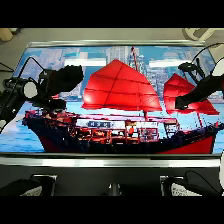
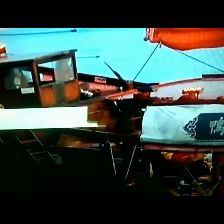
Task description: Fold the shirts.
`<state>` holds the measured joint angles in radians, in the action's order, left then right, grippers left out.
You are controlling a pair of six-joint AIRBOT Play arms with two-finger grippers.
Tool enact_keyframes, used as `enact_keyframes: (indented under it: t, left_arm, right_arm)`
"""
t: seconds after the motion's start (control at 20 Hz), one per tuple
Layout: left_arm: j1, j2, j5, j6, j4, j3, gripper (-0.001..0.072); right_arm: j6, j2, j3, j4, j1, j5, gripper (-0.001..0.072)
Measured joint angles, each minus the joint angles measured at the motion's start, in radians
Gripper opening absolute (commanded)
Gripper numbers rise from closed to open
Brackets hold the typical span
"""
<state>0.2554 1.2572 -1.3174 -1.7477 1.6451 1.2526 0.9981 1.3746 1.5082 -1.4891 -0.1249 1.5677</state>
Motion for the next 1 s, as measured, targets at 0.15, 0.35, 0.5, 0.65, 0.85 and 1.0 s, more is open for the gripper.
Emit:
enact_keyframes:
  t: [0.15,0.35,0.5,0.65,0.85,1.0]
  left_arm:
    - [0.0,0.0,0.0,0.0,0.0,0.0,0.0402]
    - [0.0,0.0,0.0,0.0,0.0,0.0,0.0402]
    - [0.0,0.0,0.0,0.0,0.0,0.0,0.0402]
    - [0.0,0.0,0.0,0.0,0.0,0.0,0.0402]
    - [0.0,0.002,0.041,-0.006,0.0,0.0,0.0402]
    - [0.002,0.005,0.121,-0.008,-0.015,0.0,0.0401]
  right_arm:
    - [0.0,0.0,0.0,0.0,0.0,0.0,0.067]
    - [0.0,0.0,0.0,0.0,0.0,0.0,0.067]
    - [0.0,0.0,0.0,0.0,0.0,0.0,0.067]
    - [0.0,0.0,0.0,0.0,0.0,0.0,0.067]
    - [0.0,0.0,0.0,0.0,0.0,-0.018,0.067]
    - [0.0,0.0,0.0,0.0,0.0,-0.093,0.067]
